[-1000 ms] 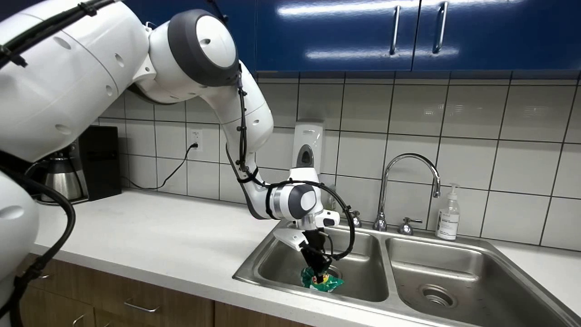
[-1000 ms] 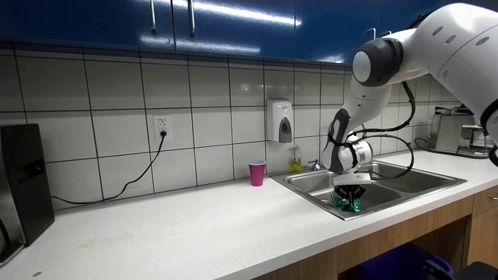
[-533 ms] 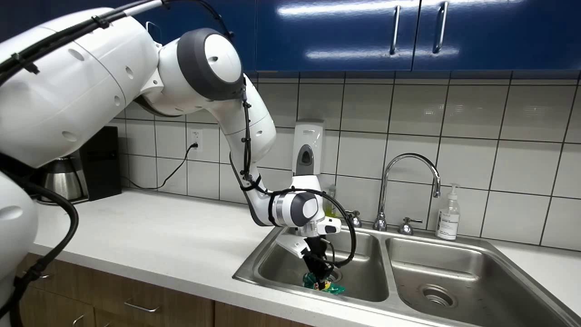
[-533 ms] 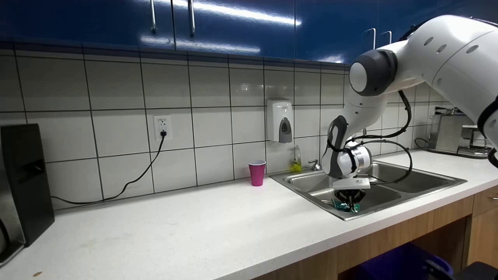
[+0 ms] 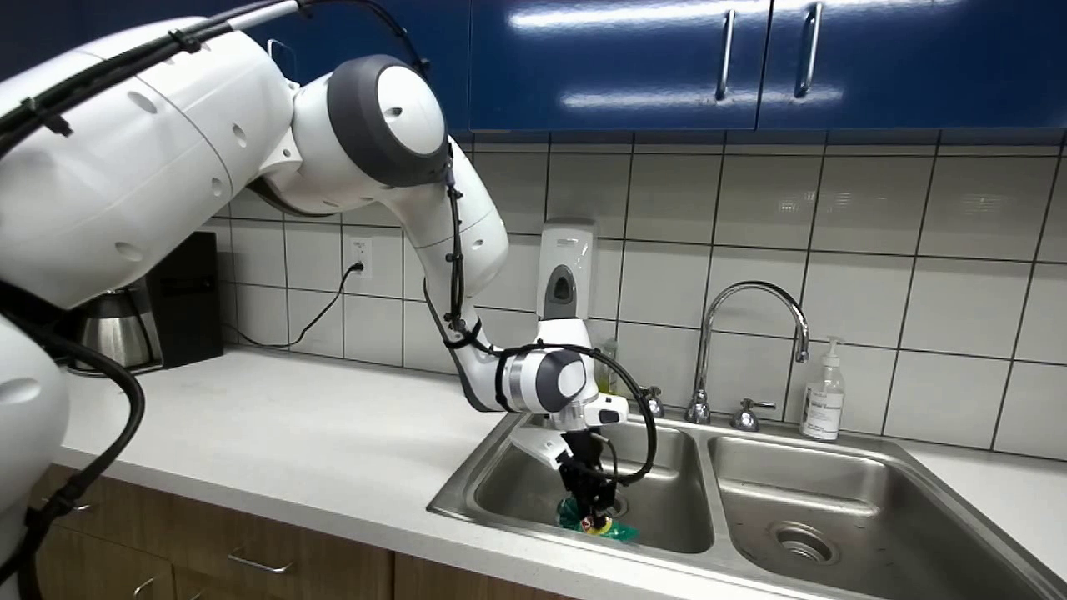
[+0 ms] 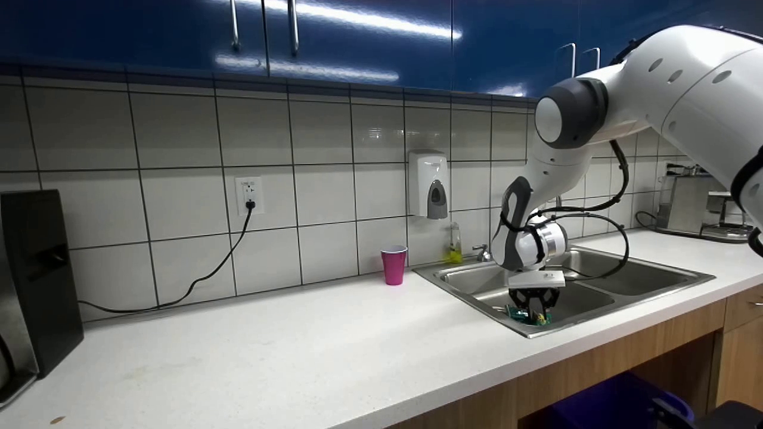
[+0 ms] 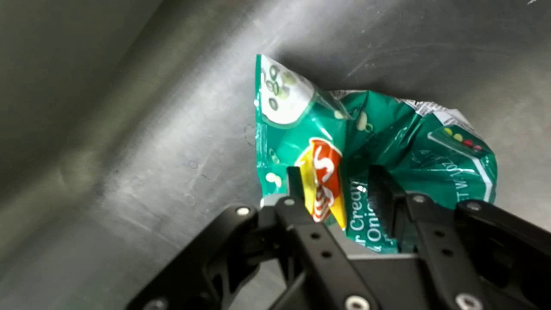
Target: Put the green packet inside the sink
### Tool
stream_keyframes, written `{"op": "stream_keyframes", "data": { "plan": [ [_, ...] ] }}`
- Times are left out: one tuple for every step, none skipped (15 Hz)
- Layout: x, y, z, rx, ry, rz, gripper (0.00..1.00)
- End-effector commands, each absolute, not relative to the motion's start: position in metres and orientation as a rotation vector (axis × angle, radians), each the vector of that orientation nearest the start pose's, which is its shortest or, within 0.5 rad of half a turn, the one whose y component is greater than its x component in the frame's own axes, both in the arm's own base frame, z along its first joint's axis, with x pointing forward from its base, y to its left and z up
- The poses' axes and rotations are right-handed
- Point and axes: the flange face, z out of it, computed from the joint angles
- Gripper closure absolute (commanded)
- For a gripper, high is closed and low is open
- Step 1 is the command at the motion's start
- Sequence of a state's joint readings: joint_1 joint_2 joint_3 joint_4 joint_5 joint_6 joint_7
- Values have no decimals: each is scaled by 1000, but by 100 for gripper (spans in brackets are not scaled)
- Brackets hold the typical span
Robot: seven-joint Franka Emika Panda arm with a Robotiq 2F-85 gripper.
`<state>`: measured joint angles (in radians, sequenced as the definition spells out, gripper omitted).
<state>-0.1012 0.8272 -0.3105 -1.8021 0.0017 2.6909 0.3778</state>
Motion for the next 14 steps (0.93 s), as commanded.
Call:
{"op": "stream_keyframes", "data": {
  "plan": [
    [605,-239,138,-3152,1067,-143,25],
    [606,-235,143,-3158,1053,-143,17],
    [608,-231,150,-3155,1037,-149,10],
    [609,-228,156,-3152,1027,-157,1],
    [610,-225,162,-3151,1016,-163,0],
    [612,-223,167,-3152,1008,-165,0],
    [612,-222,172,-3151,999,-164,0],
    [612,-220,177,-3152,988,-162,0],
    [611,-218,183,-3146,975,-163,0],
    [610,-217,189,-3146,952,-152,0],
    [608,-215,196,-3148,923,-132,0],
    [606,-213,201,-3143,892,-119,0],
    [604,-211,207,-3151,858,-102,0],
    [601,-210,213,-3158,821,-72,0]
  ]
}}
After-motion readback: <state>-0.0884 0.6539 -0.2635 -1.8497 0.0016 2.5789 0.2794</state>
